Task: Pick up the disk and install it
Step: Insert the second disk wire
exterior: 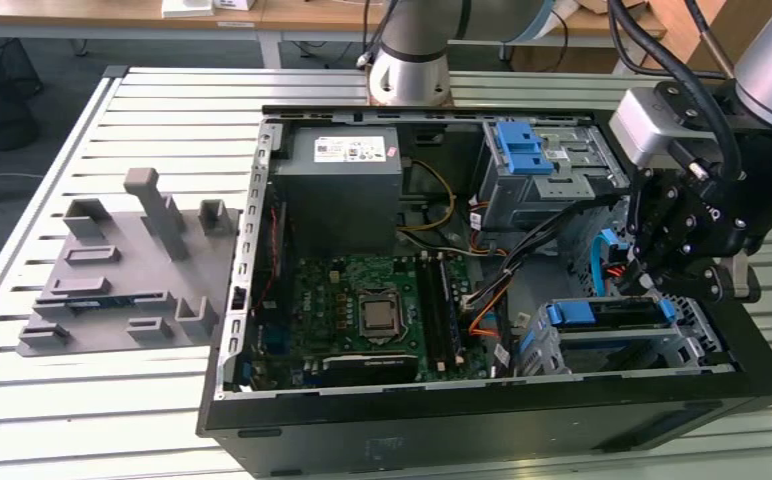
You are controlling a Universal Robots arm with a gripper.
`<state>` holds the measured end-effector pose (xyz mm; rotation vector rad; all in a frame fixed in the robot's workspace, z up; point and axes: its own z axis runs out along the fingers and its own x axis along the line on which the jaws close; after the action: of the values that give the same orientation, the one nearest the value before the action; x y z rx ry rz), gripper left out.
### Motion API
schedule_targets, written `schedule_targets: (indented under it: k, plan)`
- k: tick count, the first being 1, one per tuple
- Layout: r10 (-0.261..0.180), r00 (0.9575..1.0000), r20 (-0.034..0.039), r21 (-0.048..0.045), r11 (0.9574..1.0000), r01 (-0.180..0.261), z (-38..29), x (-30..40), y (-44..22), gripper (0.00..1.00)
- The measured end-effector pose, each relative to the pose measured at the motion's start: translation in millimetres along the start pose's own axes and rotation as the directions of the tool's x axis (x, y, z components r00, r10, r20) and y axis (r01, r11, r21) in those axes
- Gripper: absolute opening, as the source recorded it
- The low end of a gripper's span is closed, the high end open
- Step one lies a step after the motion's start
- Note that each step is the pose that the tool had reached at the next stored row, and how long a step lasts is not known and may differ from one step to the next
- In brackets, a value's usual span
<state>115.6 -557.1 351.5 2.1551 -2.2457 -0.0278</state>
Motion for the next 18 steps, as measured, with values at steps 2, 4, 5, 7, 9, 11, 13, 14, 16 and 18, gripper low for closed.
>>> schedule_targets:
  k: [2, 4, 5, 7, 9, 11, 13, 14, 16, 18]
  plan:
    - [0.000, 1.0000, 0.0000, 0.0001, 1.0000, 0.000, 0.0, 0.0, 0.1, 0.11]
    - [0.000, 1.0000, 0.0001, 0.0014, 1.0000, 0.000, 0.0, 0.0, 0.3, 0.11]
    - [0.000, 1.0000, 0.0002, 0.0050, 1.0000, 0.000, 0.0, 0.0, 0.7, 0.11]
    - [0.000, 1.0000, 0.0009, 0.0235, 0.9997, 0.000, 0.1, 0.1, 2.8, 0.11]
    - [0.000, 1.0000, 0.0014, 0.0323, 0.9995, 0.000, 0.2, 0.2, 4.0, 0.11]
    - [0.000, 1.0000, 0.0014, 0.0327, 0.9995, 0.000, 0.1, 0.2, 3.9, 0.11]
    - [0.000, 1.0000, 0.0014, 0.0332, 0.9994, 0.000, 0.1, 0.1, 3.9, 0.11]
    - [0.000, 1.0000, 0.0013, 0.0332, 0.9994, 0.000, 0.1, 0.2, 4.0, 0.11]
    - [0.000, 1.0000, 0.0015, 0.0333, 0.9994, 0.000, 0.0, 0.2, 4.3, 0.11]
    - [0.000, 1.0000, 0.0012, 0.0335, 0.9994, 0.000, -1.4, 0.1, 4.5, 0.11]
